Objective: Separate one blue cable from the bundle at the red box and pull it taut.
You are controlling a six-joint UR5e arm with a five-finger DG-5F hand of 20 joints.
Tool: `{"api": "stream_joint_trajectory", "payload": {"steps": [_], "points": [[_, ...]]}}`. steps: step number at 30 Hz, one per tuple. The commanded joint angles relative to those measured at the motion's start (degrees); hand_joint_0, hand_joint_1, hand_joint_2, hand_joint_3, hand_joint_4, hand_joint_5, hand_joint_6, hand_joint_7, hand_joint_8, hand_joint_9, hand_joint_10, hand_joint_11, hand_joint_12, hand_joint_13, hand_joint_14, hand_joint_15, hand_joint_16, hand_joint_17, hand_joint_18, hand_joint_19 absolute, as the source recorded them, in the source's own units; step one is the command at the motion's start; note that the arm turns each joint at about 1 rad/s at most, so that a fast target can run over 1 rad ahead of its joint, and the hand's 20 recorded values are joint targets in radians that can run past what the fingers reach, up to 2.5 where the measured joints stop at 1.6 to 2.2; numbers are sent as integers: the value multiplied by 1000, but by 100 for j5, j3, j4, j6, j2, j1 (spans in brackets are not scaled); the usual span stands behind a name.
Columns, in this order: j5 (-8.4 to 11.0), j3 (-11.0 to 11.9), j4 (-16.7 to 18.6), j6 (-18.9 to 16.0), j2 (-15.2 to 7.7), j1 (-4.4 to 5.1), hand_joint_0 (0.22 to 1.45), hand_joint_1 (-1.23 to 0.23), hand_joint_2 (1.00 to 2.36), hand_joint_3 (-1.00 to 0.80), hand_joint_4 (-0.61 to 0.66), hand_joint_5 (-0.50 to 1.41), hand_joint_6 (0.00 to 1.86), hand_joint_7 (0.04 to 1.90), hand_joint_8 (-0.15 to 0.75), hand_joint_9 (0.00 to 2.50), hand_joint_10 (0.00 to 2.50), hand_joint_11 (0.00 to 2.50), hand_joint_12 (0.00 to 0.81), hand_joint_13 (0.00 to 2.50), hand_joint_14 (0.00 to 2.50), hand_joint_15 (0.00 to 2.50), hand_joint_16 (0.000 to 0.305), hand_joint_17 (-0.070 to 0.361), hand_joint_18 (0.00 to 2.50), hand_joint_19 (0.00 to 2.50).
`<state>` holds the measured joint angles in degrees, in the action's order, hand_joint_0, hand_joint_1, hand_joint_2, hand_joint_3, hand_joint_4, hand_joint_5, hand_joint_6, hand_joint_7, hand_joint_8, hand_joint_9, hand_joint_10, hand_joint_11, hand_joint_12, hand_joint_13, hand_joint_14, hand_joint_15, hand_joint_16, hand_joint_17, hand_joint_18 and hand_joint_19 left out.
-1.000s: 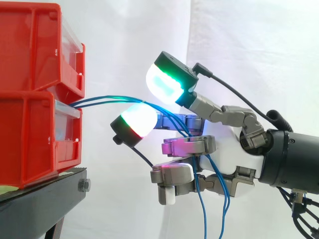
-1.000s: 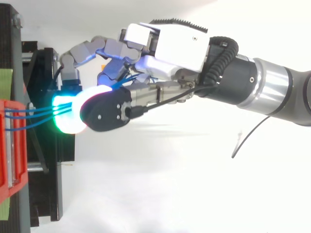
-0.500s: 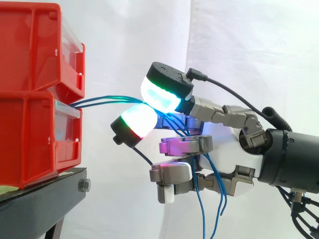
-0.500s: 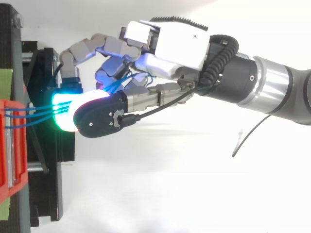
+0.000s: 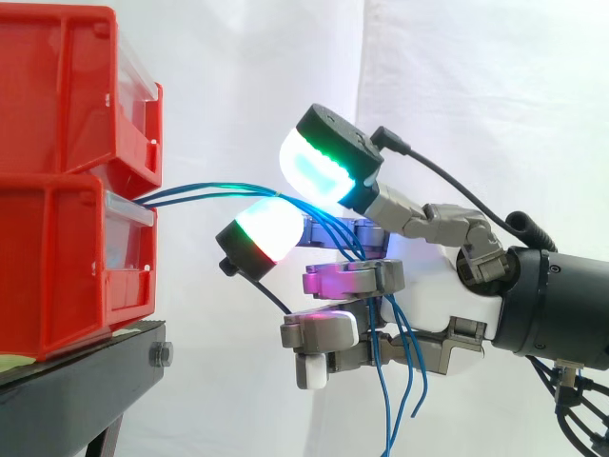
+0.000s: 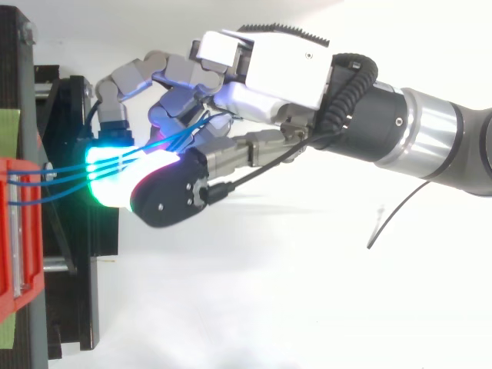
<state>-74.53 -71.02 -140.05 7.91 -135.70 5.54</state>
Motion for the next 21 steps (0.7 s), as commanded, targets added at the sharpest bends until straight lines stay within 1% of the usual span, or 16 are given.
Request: {"api": "stream_joint_trajectory", "payload": {"steps": [1,3,5,6,7,9,10,11,14,15,17,19,21], "points": [[0,9,4,0,9,0,493,-385,1000,-500,63,-178,875,1078,291,969,1903,1912,389,1186,20,1519,60,134,913,921],[0,0,4,0,0,0,519,-318,1000,-500,55,-175,870,1106,285,992,1839,1931,376,1182,21,1526,57,128,897,935],[0,0,-4,0,0,0,582,-318,1000,-500,39,-173,867,1134,264,996,1736,2036,351,1167,24,1536,53,120,871,966],[0,0,4,0,0,0,622,-393,1000,-500,26,-171,867,1153,268,1001,1723,2032,343,1165,24,1539,52,118,866,970],[0,0,4,0,9,0,624,-403,1000,-500,27,-171,867,1153,268,1005,1725,2031,341,1165,23,1541,52,118,866,971],[0,0,-4,0,0,0,614,-530,1013,-347,28,-168,869,1172,266,1003,1702,2099,348,1167,24,1552,53,118,866,973],[0,0,-4,0,9,0,614,-530,1013,-347,28,-168,869,1172,266,1003,1702,2099,348,1167,24,1552,53,118,866,973],[0,0,4,0,0,0,600,-603,1016,-260,21,-170,871,1187,272,995,1713,2094,347,1165,23,1561,53,119,868,963],[0,0,-4,0,9,0,615,-748,1019,-160,21,-174,875,1241,276,963,1761,2071,351,1145,24,1560,55,123,865,948],[0,0,4,0,0,-9,626,-787,1020,-141,-7,-177,882,1242,274,954,1781,2055,356,1141,24,1545,55,123,863,938],[0,0,-4,0,9,-9,640,-816,1021,-137,-44,-180,887,1273,276,939,1763,2081,355,1129,25,1545,54,120,847,941],[0,0,4,0,0,-9,666,-843,1021,-165,-76,-185,897,1258,265,921,1783,2041,352,1118,26,1539,54,121,840,921],[0,0,4,9,0,-9,693,-864,1017,-241,-79,-187,903,1240,262,915,1781,2048,357,1105,26,1541,54,121,833,891]]}}
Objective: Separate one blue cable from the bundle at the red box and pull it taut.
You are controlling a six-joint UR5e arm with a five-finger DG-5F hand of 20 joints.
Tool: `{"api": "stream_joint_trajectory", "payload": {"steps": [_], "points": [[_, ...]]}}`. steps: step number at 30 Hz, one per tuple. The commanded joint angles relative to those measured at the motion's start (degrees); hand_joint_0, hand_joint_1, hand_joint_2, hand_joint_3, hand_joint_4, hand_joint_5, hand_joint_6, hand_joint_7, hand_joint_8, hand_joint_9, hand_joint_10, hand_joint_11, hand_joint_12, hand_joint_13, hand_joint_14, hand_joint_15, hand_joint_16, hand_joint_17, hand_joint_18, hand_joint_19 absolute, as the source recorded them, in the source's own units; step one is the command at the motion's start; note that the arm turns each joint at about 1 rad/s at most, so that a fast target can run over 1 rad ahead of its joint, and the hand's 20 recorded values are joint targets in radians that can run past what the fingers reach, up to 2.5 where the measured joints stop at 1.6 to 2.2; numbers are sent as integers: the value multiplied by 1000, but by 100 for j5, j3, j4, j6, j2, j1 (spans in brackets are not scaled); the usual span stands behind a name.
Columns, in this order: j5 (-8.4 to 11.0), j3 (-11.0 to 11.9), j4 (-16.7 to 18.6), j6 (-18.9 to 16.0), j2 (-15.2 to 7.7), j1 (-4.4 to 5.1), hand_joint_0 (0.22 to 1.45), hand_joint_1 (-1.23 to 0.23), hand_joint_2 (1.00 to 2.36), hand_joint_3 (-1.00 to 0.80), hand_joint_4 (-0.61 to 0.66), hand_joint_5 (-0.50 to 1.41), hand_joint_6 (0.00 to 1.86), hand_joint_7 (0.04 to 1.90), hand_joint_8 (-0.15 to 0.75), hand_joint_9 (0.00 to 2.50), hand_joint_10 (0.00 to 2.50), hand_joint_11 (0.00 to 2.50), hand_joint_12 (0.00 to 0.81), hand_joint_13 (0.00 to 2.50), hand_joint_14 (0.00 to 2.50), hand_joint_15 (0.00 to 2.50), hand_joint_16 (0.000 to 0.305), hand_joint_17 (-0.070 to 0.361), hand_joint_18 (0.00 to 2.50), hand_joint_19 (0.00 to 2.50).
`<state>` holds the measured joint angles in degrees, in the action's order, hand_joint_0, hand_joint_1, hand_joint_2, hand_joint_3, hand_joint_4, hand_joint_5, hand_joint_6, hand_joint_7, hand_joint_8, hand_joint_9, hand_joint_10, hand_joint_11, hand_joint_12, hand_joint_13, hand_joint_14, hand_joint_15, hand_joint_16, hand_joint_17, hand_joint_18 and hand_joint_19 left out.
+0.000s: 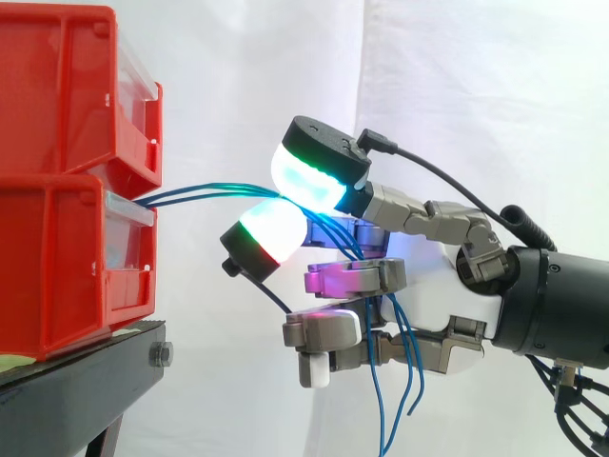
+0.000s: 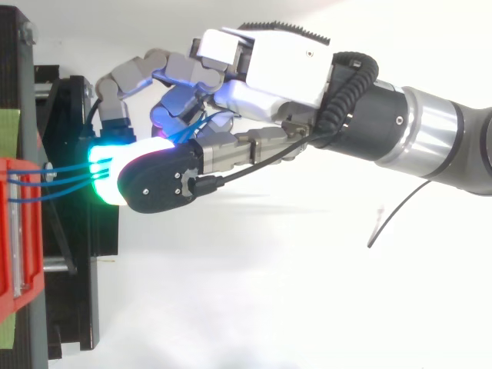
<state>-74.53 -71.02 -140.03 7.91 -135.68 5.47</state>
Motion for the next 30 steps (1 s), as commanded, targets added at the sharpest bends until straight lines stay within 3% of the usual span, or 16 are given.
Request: {"api": "stream_joint_trajectory", "payload": {"steps": [1,6,11,14,18,22,26,30], "points": [[0,0,2,8,-3,-2,704,-871,1016,-275,-82,-188,904,1226,261,908,1772,2055,357,1104,26,1539,54,121,831,891],[0,0,2,8,6,-2,753,-867,1000,-500,-53,-188,905,1186,257,900,1753,2045,361,1089,26,1531,54,121,822,863],[0,0,2,8,-3,7,593,-677,1000,-500,17,-180,896,1163,266,922,1720,2028,360,1094,26,1519,53,120,819,887],[0,0,2,8,-3,7,510,-578,1000,-500,45,-176,894,1129,289,932,1833,1952,385,1125,24,1511,58,130,858,886],[0,0,2,17,-3,-2,476,-456,1000,-500,51,-175,886,1095,298,938,1905,1878,410,1145,20,1505,61,137,896,890],[0,0,2,17,-3,-2,515,-358,1000,-500,44,-174,878,1111,287,958,1821,1926,384,1138,21,1516,57,129,874,917],[0,0,2,17,-3,7,628,-425,1000,-500,19,-169,875,1158,269,975,1675,2060,351,1127,23,1524,52,118,840,956],[0,0,2,17,-3,7,600,-521,1016,-262,25,-165,874,1154,278,974,1666,2100,354,1128,23,1547,53,119,846,965]]}}
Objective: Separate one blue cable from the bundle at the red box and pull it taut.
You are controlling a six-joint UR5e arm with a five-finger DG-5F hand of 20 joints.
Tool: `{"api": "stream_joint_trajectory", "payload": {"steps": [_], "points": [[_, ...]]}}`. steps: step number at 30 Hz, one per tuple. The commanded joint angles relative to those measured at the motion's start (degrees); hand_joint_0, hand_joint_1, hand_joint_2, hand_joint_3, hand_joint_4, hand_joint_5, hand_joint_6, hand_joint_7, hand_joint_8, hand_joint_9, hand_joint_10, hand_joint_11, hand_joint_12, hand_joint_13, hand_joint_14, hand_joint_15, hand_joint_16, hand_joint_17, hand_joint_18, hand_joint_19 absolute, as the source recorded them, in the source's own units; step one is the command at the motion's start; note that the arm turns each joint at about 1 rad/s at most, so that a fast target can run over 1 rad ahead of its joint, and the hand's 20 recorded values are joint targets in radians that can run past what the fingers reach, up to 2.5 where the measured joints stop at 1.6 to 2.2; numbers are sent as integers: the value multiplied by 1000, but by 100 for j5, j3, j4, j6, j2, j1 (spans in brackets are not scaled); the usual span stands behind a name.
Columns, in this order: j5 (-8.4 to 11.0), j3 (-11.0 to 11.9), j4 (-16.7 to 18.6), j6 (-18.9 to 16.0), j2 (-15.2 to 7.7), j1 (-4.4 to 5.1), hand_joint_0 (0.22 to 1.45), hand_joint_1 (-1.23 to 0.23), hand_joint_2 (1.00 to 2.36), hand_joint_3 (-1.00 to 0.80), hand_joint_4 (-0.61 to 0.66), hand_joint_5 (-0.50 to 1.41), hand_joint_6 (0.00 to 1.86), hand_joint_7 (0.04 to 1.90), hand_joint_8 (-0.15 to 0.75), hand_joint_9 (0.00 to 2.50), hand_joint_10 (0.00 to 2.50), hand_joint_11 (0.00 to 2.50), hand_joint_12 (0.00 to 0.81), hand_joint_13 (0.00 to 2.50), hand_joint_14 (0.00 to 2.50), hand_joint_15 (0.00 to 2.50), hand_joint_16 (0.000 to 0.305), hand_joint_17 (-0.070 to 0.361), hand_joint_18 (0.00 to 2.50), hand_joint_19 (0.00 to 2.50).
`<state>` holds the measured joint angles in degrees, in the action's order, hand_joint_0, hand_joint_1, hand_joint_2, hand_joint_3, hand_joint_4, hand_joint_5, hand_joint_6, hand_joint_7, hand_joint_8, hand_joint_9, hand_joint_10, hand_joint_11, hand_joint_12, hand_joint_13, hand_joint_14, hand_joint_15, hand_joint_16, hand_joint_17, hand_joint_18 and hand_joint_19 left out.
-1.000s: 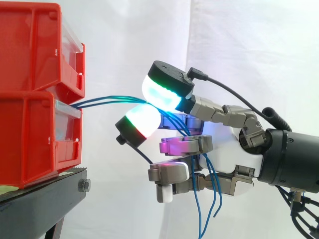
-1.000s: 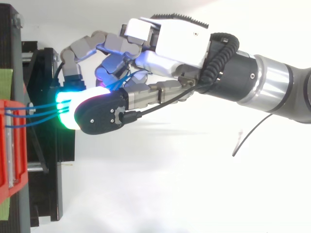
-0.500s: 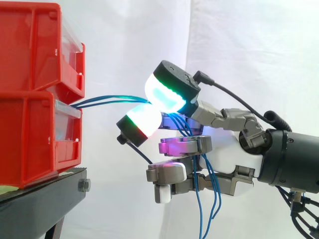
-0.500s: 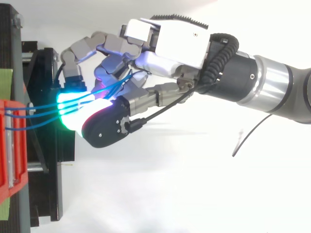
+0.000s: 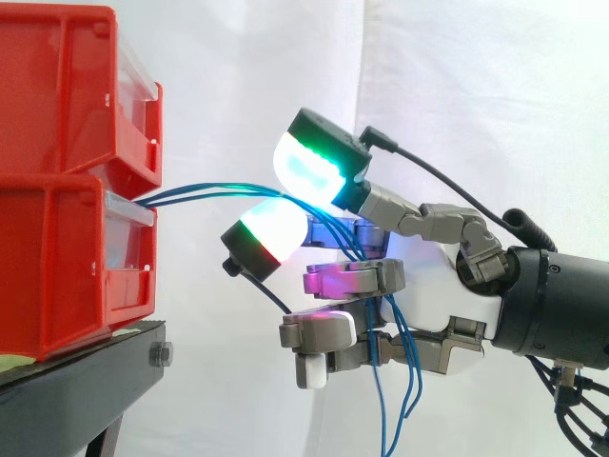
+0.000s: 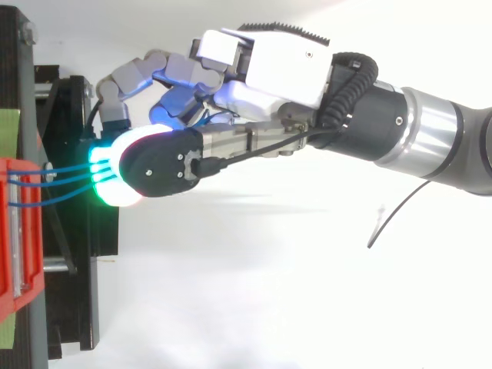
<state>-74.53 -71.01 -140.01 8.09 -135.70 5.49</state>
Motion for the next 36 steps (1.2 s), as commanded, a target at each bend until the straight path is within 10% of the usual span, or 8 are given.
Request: {"api": "stream_joint_trajectory", "payload": {"steps": [1,8,15,36], "points": [[0,0,0,0,0,-4,593,-540,1017,-222,29,-166,873,1163,282,970,1663,2102,356,1129,23,1543,53,120,846,967],[0,0,0,0,0,-4,608,-744,1017,-81,42,-180,879,1167,299,924,1818,1974,388,1137,20,1546,60,135,872,927],[0,0,0,0,0,-4,740,-909,1009,-395,-31,-195,888,1230,267,881,1721,2069,356,1081,27,1514,55,123,808,868],[9,0,0,0,0,-4,756,-874,1008,-422,-75,-180,902,1352,266,925,1781,2003,359,1111,27,1531,52,118,822,873]]}}
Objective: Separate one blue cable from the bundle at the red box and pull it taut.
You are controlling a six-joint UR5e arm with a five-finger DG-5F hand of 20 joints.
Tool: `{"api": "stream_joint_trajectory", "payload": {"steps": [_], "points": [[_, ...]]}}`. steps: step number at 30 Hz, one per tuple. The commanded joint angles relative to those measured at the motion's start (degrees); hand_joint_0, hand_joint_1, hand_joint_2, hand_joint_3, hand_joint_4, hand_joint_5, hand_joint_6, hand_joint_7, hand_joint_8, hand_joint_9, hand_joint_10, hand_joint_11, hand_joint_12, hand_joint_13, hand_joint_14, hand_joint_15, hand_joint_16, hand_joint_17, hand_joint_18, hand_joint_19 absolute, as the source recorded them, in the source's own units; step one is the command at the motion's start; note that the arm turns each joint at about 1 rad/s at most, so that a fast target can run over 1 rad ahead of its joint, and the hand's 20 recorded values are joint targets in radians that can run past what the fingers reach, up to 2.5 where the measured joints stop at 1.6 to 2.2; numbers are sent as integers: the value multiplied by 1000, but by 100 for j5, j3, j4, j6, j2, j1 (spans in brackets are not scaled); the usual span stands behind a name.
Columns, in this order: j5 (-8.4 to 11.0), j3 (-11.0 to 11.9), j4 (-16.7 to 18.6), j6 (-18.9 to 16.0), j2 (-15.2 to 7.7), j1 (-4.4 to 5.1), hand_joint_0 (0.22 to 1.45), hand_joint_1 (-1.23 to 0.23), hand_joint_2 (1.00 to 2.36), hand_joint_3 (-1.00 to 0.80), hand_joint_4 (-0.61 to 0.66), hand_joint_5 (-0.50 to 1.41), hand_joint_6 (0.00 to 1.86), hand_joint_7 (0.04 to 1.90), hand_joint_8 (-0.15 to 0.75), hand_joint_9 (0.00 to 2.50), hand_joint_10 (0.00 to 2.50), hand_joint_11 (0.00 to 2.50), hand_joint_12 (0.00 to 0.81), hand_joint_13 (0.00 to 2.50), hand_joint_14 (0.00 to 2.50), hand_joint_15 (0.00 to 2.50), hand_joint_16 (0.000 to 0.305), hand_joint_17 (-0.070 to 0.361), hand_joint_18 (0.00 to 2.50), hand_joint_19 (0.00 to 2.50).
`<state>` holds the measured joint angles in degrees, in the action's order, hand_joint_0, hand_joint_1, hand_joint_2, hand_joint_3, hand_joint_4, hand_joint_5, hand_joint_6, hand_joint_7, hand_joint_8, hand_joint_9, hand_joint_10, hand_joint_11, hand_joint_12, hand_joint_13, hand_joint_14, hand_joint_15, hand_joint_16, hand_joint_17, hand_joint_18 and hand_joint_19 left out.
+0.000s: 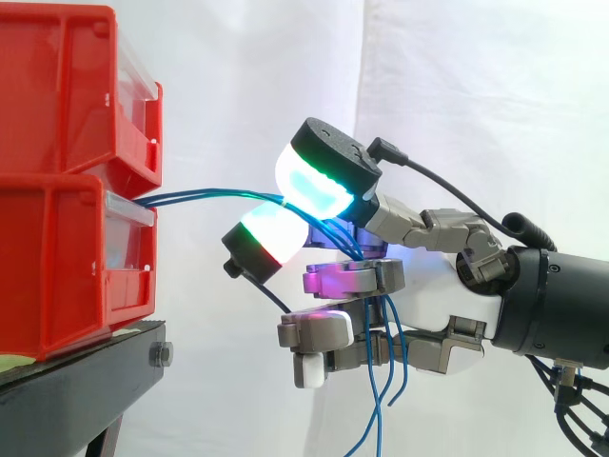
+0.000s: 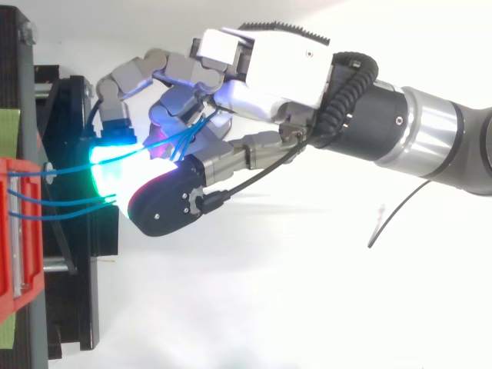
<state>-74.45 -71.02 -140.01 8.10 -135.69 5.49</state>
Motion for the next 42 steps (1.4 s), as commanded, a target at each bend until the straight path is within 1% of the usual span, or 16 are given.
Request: {"api": "stream_joint_trajectory", "payload": {"steps": [1,2,3,4,6,9,10,11,12,18,20,23,27,29,36,42], "points": [[1,0,0,-1,-2,-4,732,-885,1017,-303,-32,-181,899,1473,264,937,1769,2026,361,1115,27,1526,52,118,823,889],[1,0,0,-1,-2,4,732,-885,1017,-303,-32,-181,899,1473,264,937,1769,2026,361,1115,27,1526,52,118,823,889],[1,0,0,7,7,4,677,-805,1017,-243,-20,-183,900,1511,265,949,1725,2068,356,1118,26,1539,53,119,834,911],[1,0,0,-1,-2,-4,637,-748,1016,-212,-46,-185,919,1340,267,954,1694,2080,360,1120,25,1534,54,122,838,935],[9,0,0,7,-2,4,620,-713,1012,-206,-21,-182,913,1273,282,970,1702,2028,386,1137,21,1520,60,134,867,932],[1,0,0,7,-2,4,593,-590,1009,-233,3,-181,902,1285,301,982,1693,1984,419,1146,19,1498,65,146,880,942],[1,0,0,7,-2,4,588,-532,1009,-240,4,-181,903,1207,300,983,1683,1988,419,1139,19,1496,65,146,877,945],[1,0,0,7,7,4,587,-434,1011,-255,14,-178,889,1182,290,992,1556,2072,398,1118,21,1511,62,140,847,961],[1,0,0,7,7,4,591,-386,1013,-265,17,-168,863,1245,275,995,1459,2129,376,1096,23,1502,58,130,811,991],[9,0,0,-1,-2,4,601,-366,1014,-280,39,-163,853,1273,267,1015,1374,2183,354,1090,24,1516,55,123,795,1001],[9,0,0,-1,-2,4,600,-398,1016,-282,44,-162,853,1266,267,1012,1382,2197,354,1092,24,1516,55,123,798,989],[9,0,0,-10,-2,4,580,-625,1011,-344,51,-161,855,1275,272,1002,1473,2137,351,1097,24,1522,55,124,814,968],[9,0,0,-10,7,-4,602,-790,1000,-500,46,-163,862,1250,267,989,1528,2118,357,1102,25,1525,54,122,815,946],[9,9,0,-19,-2,-4,608,-794,1000,-500,43,-164,863,1248,265,985,1524,2140,353,1100,26,1530,54,121,814,937],[1,0,0,-19,7,-13,604,-980,1000,-500,38,-171,868,1212,261,954,1566,2094,357,1081,30,1504,54,121,808,864],[-8,0,0,-19,7,-13,566,-1026,1000,-500,36,-176,866,1204,263,913,1576,2088,368,1056,27,1512,55,123,794,831]]}}
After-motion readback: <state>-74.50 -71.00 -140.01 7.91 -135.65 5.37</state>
